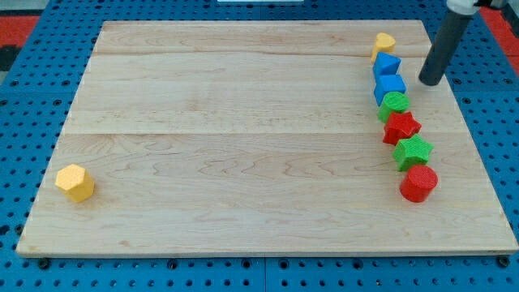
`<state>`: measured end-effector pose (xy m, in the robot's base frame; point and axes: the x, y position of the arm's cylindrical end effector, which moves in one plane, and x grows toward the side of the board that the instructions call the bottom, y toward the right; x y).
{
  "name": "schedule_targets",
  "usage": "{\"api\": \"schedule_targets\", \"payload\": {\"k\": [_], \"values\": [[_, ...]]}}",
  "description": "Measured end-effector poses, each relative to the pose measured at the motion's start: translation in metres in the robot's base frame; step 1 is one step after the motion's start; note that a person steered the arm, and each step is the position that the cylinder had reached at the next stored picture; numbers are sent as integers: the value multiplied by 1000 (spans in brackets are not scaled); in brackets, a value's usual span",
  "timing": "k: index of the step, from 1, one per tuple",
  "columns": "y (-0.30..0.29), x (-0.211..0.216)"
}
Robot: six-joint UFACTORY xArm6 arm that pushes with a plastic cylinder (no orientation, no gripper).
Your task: Move the blue cube to the left of the blue triangle
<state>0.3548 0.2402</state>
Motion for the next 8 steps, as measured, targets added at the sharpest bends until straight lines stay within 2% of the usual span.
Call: {"api": "schedule_targets", "payload": {"k": [1, 2, 3, 6, 7, 8], "values": [[-11, -11], [8, -13], [1, 15], [-173, 46], [-219, 87], [-221, 80]]}}
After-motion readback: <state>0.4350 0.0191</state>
